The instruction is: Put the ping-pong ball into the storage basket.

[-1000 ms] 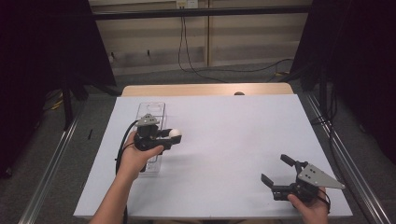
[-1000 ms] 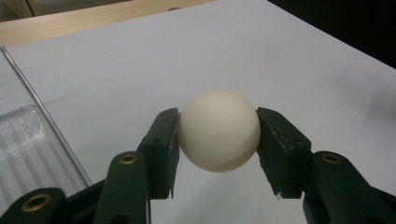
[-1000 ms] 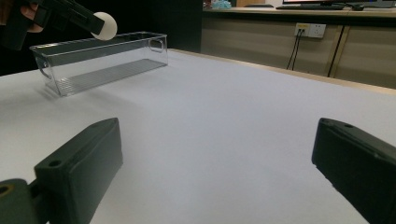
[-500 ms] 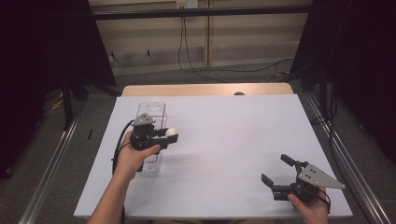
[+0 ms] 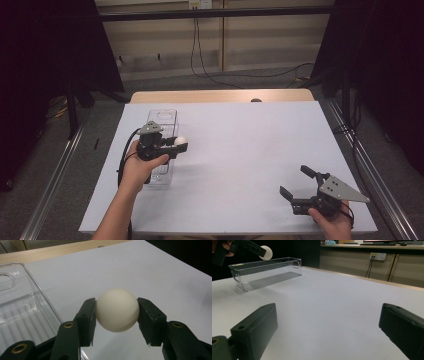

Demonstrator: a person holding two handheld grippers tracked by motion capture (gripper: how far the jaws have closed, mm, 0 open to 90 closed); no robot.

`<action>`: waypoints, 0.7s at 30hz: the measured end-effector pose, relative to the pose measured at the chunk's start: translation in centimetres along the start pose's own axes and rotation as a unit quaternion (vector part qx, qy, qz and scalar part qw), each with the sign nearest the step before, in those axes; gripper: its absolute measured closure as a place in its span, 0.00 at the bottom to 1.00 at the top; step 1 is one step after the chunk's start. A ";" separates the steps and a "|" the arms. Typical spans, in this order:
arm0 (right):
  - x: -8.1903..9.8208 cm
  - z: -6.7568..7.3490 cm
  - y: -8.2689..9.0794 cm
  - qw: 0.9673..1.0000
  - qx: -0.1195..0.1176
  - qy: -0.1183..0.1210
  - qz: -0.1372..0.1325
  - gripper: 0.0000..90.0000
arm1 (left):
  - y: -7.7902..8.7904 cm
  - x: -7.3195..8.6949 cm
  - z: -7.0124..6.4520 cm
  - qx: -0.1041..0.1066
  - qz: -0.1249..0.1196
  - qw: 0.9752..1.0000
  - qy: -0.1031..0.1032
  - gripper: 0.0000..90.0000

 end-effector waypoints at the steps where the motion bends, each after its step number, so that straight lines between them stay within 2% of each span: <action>1: 0.1 0.0 0.0 1.000 -0.003 0.006 0.002 0.02 | 0.0 0.0 0.0 0.002 -0.001 1.000 0.000 0.57; 4: 0.0 0.0 0.0 1.000 -0.002 0.005 0.001 0.02 | 0.1 0.1 0.2 0.001 0.002 1.000 -0.004 0.57; 6: 0.0 -0.1 0.1 1.000 -0.002 0.007 0.001 0.02 | 0.2 0.1 0.3 -0.001 -0.001 1.000 0.003 0.57; 14: 0.0 0.0 0.0 1.000 -0.003 0.007 0.000 0.02 | 0.6 0.3 0.9 -0.010 0.000 1.000 0.004 0.57; 17: 0.0 0.0 0.0 1.000 -0.002 0.006 0.000 0.02 | 0.7 0.4 1.0 -0.007 0.003 1.000 0.002 0.57; 18: 0.0 0.0 0.0 1.000 -0.002 0.007 0.001 0.02 | 0.7 0.4 1.0 -0.012 -0.003 1.000 0.010 0.57; 21: 0.0 0.0 0.0 1.000 -0.002 0.006 0.000 0.02 | 0.9 0.4 1.2 -0.010 -0.001 1.000 0.007 0.57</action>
Point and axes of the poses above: each handheld gripper's, and its own axes: y roughly backward along the jaws, x roughly out of its underside, z roughly to its left, the point moved 10 cm from there along -y, roughly forward along the jaws, and after that the axes turned 2 degrees about z, right-handed, at the moved point
